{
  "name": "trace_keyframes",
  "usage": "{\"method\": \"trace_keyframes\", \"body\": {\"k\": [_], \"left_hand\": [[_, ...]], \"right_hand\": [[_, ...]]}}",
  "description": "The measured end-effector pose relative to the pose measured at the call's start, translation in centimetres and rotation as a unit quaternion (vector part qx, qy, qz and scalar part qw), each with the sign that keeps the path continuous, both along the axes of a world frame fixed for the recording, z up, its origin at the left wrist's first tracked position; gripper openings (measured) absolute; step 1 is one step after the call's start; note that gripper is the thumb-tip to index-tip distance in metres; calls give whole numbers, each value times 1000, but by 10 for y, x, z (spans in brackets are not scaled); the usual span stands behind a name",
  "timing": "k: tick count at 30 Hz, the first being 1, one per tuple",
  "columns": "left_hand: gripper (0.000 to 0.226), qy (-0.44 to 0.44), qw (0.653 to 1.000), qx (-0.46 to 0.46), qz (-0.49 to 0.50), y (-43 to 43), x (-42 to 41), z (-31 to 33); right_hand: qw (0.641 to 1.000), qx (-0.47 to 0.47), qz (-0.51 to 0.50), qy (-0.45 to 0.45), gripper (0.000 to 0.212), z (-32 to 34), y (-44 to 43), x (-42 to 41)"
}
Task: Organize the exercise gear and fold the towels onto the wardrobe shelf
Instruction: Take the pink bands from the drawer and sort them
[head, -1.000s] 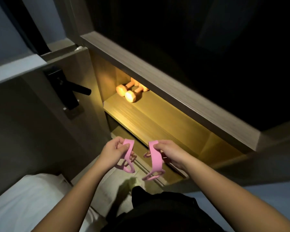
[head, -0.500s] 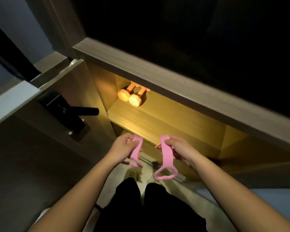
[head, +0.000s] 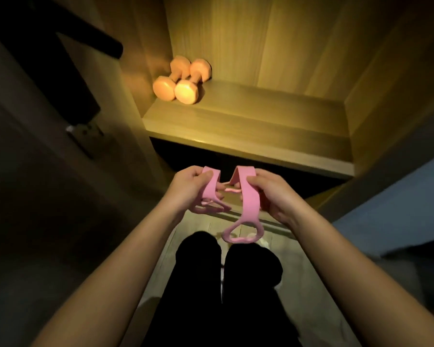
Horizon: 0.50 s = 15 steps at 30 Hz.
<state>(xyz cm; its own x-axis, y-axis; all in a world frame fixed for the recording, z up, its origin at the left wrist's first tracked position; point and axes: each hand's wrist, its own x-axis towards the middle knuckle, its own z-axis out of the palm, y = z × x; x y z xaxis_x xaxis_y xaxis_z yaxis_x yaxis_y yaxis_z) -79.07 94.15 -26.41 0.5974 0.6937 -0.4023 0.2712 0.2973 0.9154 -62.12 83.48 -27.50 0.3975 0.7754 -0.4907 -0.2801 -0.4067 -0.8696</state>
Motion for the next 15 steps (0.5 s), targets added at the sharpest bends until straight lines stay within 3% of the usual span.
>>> {"method": "trace_keyframes", "body": {"k": [3, 5, 10, 15], "left_hand": [[23, -7, 1000, 3, 9, -25, -17, -28], [24, -23, 998, -44, 28, -39, -27, -41], [23, -47, 983, -176, 18, -64, -40, -49], [28, -55, 982, -178, -13, -75, -41, -48]], "right_hand": [[1000, 2, -14, -27, 19, -18, -27, -23], [999, -8, -39, -32, 21, -23, -44, -36], [997, -17, -78, 26, 19, -27, -76, -55], [988, -16, -65, 142, 21, -21, -85, -55]]}}
